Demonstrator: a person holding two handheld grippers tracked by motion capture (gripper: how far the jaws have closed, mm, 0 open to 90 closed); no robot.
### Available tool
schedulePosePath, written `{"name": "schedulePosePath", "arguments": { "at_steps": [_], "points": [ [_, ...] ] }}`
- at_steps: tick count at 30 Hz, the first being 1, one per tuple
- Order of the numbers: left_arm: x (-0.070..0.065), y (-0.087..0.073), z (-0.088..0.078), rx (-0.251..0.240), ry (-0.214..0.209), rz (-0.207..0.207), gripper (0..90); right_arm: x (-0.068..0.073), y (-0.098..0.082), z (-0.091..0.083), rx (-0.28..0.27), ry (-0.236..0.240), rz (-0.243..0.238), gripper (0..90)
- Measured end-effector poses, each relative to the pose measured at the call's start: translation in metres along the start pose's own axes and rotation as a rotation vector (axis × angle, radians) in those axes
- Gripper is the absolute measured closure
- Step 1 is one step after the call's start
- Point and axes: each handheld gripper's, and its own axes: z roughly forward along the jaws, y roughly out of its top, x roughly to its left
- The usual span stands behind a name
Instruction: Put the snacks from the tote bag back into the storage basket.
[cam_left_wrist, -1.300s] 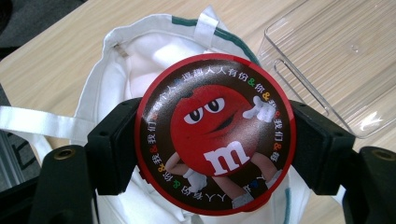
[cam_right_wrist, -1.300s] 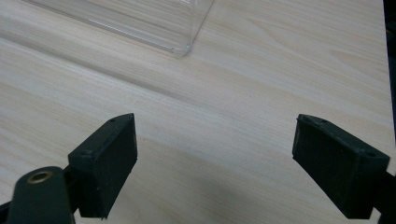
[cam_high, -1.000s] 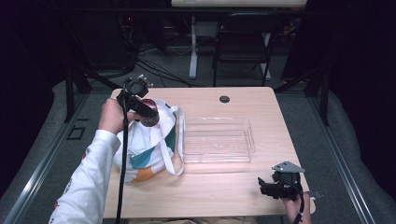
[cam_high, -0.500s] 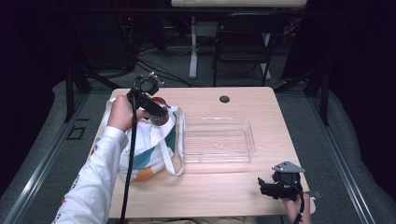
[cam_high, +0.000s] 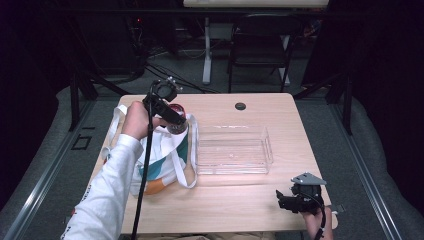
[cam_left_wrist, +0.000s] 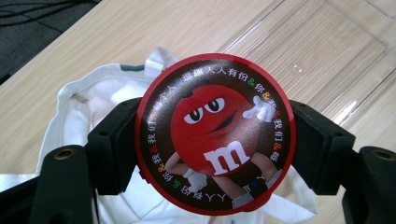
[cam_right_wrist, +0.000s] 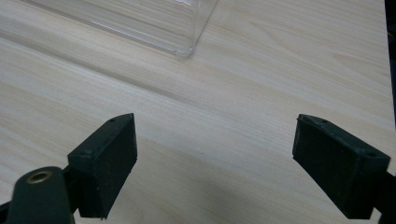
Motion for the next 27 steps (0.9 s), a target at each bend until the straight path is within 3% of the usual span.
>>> {"name": "schedulePosePath", "arguments": {
  "at_steps": [27],
  "points": [
    [-0.024, 0.016, 0.020, 0.001, -0.059, 0.047, 25.9, 0.000, 0.000, 0.001, 0.002, 0.005, -0.001, 13.3]
  ]
}}
